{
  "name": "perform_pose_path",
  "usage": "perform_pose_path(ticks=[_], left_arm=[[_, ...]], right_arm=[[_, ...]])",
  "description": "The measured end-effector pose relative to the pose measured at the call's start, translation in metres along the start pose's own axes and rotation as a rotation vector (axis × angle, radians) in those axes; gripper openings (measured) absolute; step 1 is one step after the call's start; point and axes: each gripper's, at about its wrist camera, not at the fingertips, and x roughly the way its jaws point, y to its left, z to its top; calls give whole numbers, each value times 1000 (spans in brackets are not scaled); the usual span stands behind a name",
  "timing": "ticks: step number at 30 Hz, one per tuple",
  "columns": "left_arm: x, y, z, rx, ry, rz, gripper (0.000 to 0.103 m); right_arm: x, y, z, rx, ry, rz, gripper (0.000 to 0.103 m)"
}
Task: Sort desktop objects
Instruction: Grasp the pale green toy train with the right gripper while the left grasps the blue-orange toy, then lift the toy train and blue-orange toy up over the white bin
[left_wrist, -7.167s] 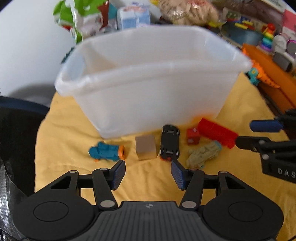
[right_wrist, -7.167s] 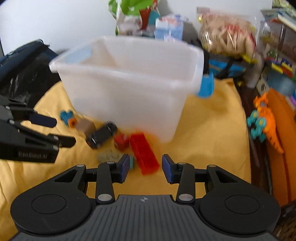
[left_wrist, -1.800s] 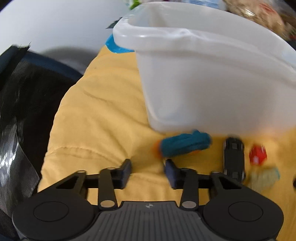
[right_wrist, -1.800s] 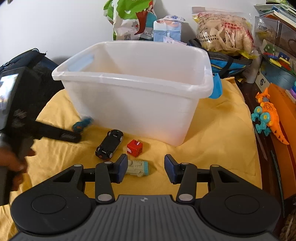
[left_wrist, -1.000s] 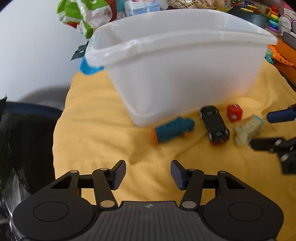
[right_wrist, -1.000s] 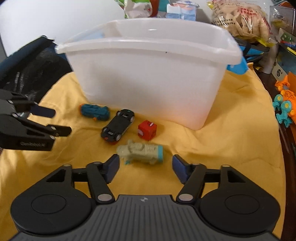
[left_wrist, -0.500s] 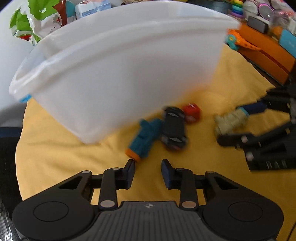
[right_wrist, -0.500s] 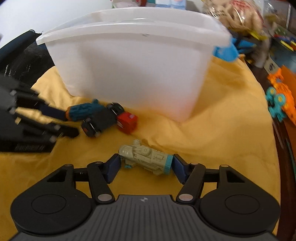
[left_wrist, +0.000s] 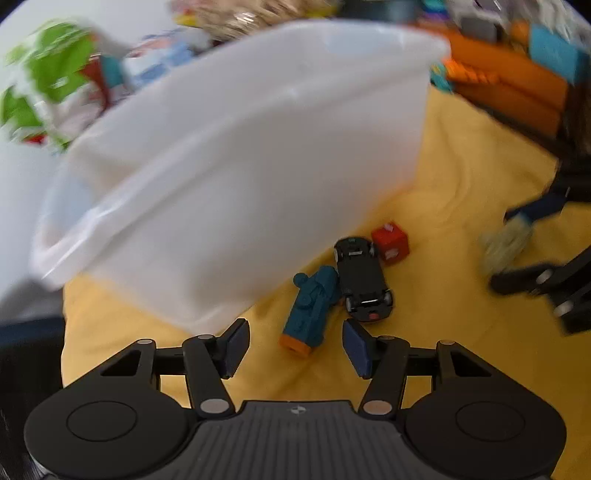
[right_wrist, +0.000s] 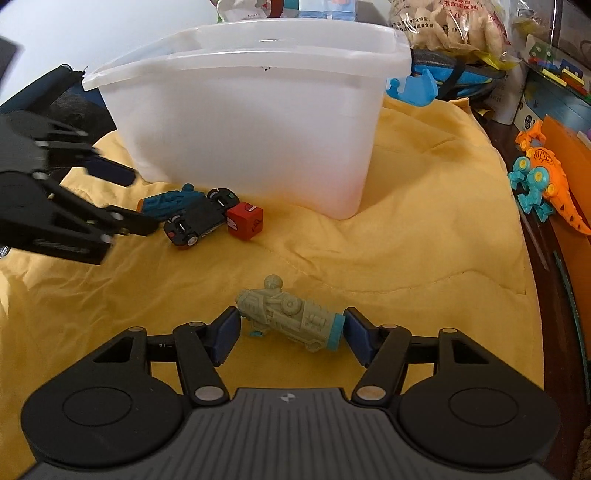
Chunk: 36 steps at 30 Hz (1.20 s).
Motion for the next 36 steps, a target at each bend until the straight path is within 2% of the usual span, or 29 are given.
perform_pose_path(ticks=[2,4,5,6,7,9,11,15,17,20,21,22,23,24,25,26,27,29,30,33,34,35,36], left_arm=[[12,-1,5,30,-4,-24,58],[16,-2,11,17,1,-30,58],[16,-3,13,-3,9,-37,49],[15,-5,14,-29,18,-52,32],[12,-8,13,-55,25,-55,29],[3,-20,7,-88,28,-20,29],[-7,-33,-4,-170,33,-16,29],[-18,-46,-19,-305,58,15,29],[-22,-53,-23,-323,68,21,29],[-20,-54,-16,-319,87,40,29],[-19,-52,-14,-325,92,40,30],[-19,-50,-12,-334,96,40,30],[-20,-48,-12,-342,100,42,31],[-21,-47,-13,-349,101,48,33],[-24,-45,-16,-354,100,58,36],[-27,-44,-17,-360,99,78,44],[-25,-45,-17,-369,98,110,56],[-25,-46,-17,-395,97,159,65],[-24,-46,-18,-416,94,169,65],[-24,-48,-18,-452,89,182,64],[-24,-48,-18,-457,87,177,61],[-25,-48,-19,-461,84,161,51],[-25,-49,-18,-460,80,145,40]], right_arm=[[-2,-1,0,0,-4,0,69],[-6,-4,-2,2,-21,-11,73],[-8,-7,-3,7,-26,-17,74],[-9,-10,-3,15,-29,-18,74],[-10,-14,-5,23,-30,-15,75],[-12,-22,-7,26,-33,-5,76],[-13,-27,-10,7,-32,18,76],[-14,-24,-12,-131,-49,90,76],[-11,-21,-10,-226,-71,111,76],[1,-15,-3,-361,-53,134,75],[6,-12,-1,-393,-41,148,74],[10,-11,0,-414,-20,161,68],[11,-9,0,-419,-7,175,58],[10,-6,1,-412,1,184,54],[9,-2,1,-401,12,176,46],[8,1,0,-384,21,157,41],[7,5,-1,-359,29,132,40],[5,12,-4,-297,41,71,38],[4,14,-5,-249,48,45,38],[1,12,-5,-117,51,26,46],[1,12,-8,-110,49,31,60],[0,12,-11,-120,51,31,68],[0,12,-15,-138,50,26,68]])
